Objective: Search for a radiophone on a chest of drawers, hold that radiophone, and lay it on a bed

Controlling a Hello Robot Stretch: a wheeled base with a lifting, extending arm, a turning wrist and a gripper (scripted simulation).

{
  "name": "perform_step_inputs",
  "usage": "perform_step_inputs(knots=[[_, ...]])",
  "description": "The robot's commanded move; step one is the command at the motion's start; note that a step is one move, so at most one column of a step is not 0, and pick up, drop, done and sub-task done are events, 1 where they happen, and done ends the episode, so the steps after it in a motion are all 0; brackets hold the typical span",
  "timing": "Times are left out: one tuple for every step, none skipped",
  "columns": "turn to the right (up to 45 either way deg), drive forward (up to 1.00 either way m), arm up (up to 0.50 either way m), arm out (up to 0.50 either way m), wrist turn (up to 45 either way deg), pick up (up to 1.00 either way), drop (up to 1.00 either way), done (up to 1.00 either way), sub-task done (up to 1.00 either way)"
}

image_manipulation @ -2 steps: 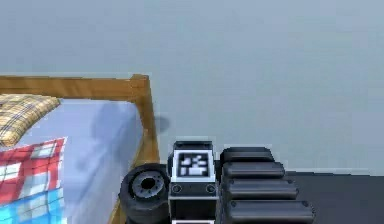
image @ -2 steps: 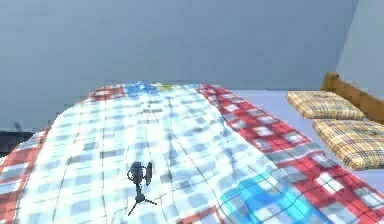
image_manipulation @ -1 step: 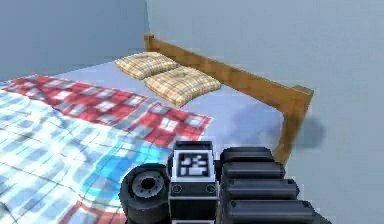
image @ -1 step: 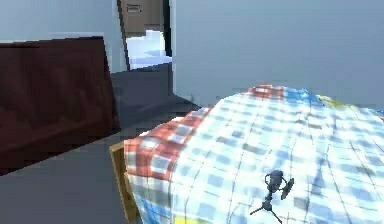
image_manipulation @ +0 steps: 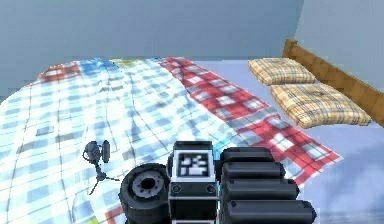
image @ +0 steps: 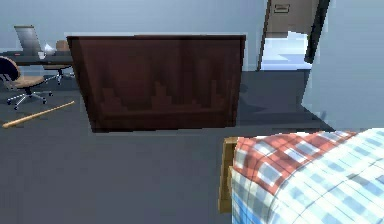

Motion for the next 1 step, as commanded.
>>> perform_step_inputs(knots=[[0.0,0.00,0.00,0.48,0.0,0.00,0.00,0.00,0.00]])
